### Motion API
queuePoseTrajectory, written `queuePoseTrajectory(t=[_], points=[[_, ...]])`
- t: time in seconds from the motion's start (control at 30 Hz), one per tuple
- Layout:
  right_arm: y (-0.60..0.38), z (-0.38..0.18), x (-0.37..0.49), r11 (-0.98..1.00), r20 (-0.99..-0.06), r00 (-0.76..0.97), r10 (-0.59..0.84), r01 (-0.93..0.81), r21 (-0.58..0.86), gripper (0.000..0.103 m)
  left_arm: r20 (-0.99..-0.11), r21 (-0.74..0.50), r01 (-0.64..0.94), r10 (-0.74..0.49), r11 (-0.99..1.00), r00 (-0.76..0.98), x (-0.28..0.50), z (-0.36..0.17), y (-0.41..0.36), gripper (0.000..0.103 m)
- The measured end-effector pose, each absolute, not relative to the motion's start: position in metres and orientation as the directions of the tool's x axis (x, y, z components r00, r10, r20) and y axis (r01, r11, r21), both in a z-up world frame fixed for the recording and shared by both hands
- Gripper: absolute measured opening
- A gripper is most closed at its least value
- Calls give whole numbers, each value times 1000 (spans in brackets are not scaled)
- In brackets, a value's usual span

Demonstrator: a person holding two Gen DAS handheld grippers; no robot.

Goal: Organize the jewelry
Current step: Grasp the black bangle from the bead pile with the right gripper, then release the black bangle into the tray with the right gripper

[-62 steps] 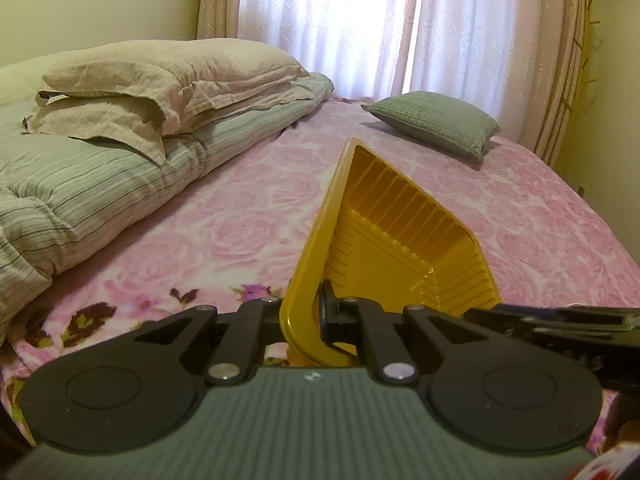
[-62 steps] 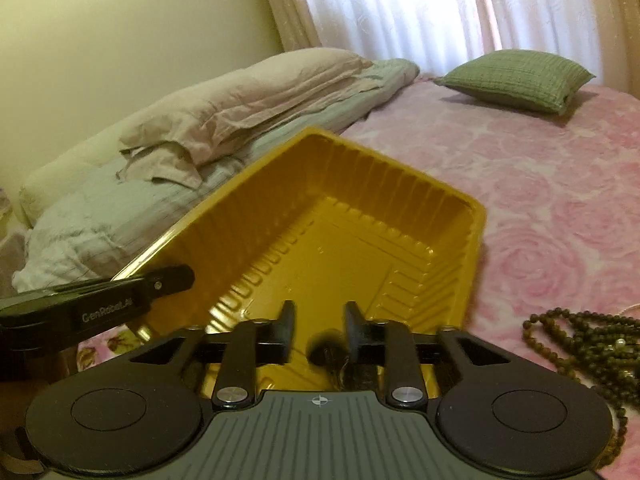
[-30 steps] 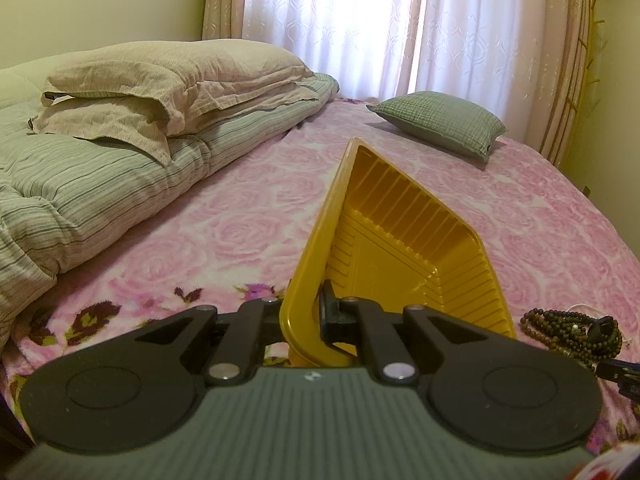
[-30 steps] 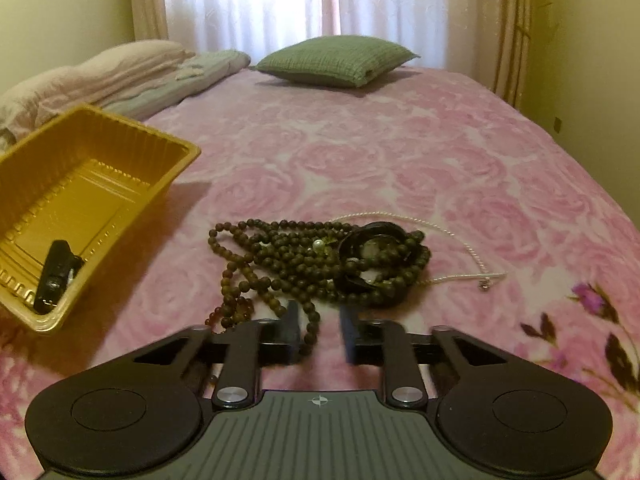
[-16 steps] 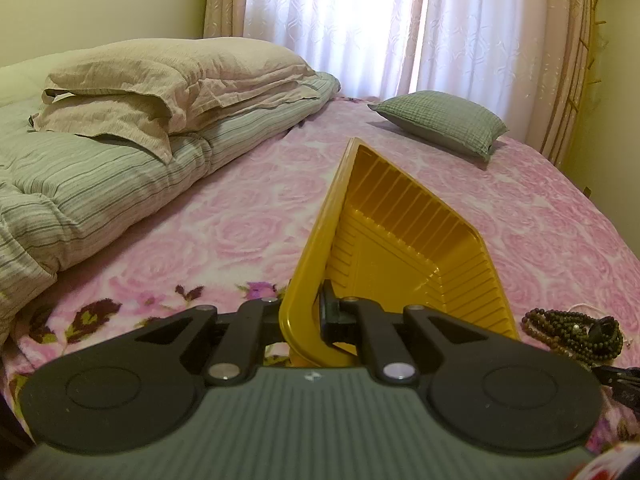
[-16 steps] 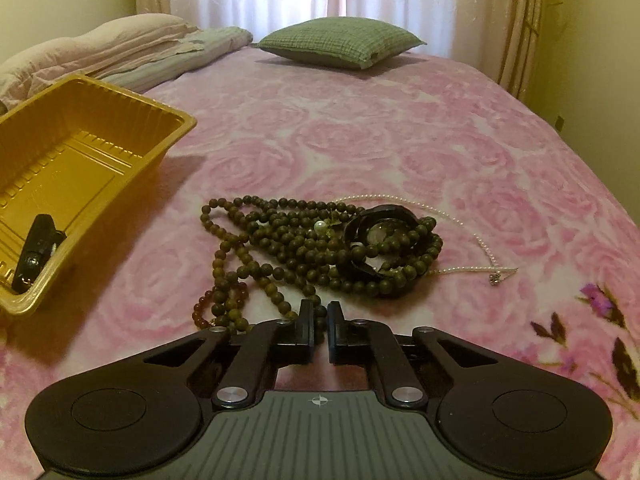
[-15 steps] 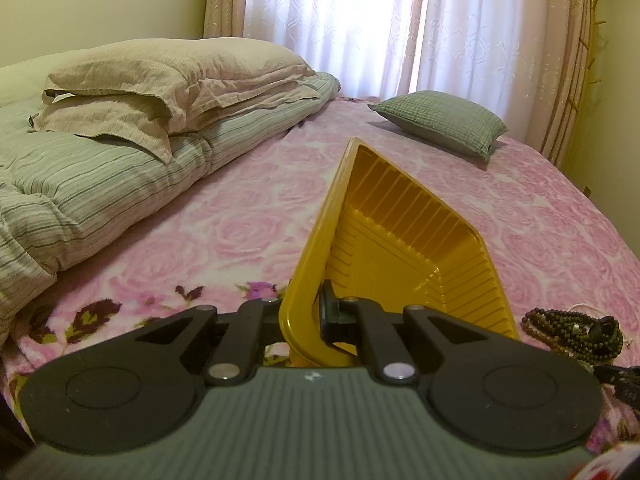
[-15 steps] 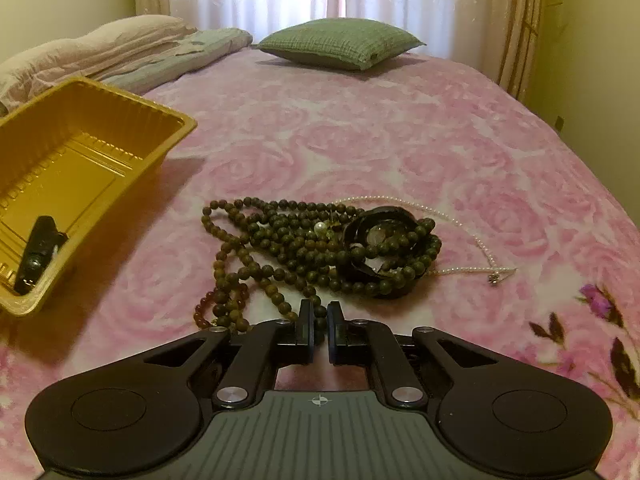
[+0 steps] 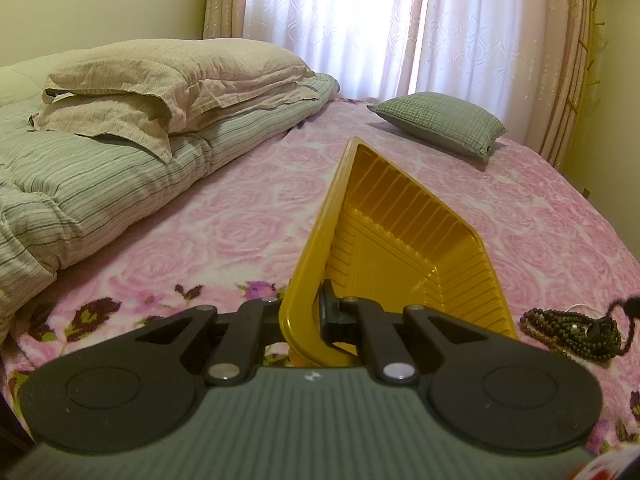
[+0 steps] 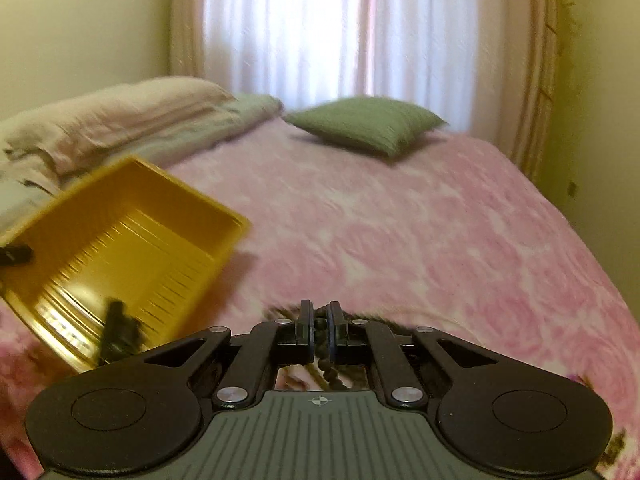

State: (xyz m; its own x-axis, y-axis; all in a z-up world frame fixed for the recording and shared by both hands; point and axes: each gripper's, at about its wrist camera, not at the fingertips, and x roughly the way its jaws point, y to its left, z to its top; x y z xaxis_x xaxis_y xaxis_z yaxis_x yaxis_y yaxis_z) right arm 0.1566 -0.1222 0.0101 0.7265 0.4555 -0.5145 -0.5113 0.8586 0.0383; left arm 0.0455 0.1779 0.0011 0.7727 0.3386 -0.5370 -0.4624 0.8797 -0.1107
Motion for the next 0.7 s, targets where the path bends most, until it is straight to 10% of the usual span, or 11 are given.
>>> queuePoseTrajectory(t=[0.7], points=[[0,24,145,605,-455,463,761,-759,239,9,-537,-116,-462,336,879,774,44,0,178,7]])
